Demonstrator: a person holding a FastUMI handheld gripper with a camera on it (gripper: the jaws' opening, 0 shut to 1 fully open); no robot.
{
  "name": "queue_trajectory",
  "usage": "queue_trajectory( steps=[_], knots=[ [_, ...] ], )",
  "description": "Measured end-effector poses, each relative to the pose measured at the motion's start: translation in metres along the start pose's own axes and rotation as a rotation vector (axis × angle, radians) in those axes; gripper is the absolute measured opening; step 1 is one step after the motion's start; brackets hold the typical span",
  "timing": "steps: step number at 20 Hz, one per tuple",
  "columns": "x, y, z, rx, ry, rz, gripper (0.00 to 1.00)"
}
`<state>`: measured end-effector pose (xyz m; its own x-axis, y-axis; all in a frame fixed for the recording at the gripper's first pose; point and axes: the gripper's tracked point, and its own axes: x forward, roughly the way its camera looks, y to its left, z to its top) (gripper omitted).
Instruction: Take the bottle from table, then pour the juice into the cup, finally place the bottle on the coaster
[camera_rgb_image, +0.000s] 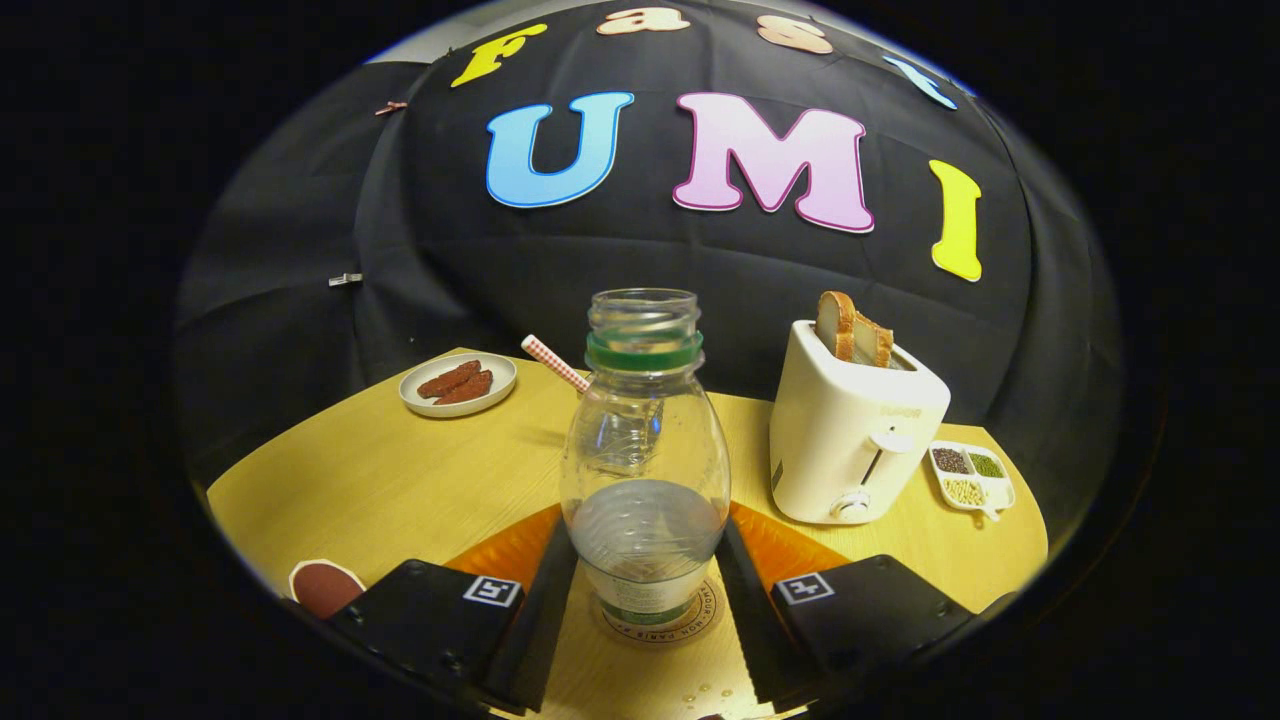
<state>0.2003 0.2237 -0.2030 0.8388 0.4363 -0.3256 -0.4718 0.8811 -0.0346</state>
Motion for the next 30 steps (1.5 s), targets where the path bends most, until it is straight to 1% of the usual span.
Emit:
queue_trajectory(
  steps=[1,2,3,5,9,14,17,22,25,27,30],
  knots=[
    [-0.001,0.0,-0.001,0.008,0.009,0.002,0.79],
    [0.0,0.002,-0.004,0.015,0.015,0.009,0.83],
    [-0.003,0.001,-0.002,0.015,0.017,0.009,1.0],
    [-0.01,-0.001,0.001,-0.001,0.014,0.001,0.98],
    [-0.027,0.0,0.008,0.0,0.003,0.001,0.98],
    [-0.068,-0.007,0.018,0.014,-0.006,-0.022,0.98],
    [-0.105,-0.02,0.046,0.011,-0.049,-0.057,0.98],
    [-0.178,-0.052,0.113,0.01,-0.165,-0.144,0.98],
    [-0.222,-0.07,0.145,-0.026,-0.23,-0.206,0.97],
    [-0.251,-0.076,0.153,-0.025,-0.255,-0.235,0.98],
    [-0.291,-0.077,0.145,0.062,-0.263,-0.262,0.97]
  ],
)
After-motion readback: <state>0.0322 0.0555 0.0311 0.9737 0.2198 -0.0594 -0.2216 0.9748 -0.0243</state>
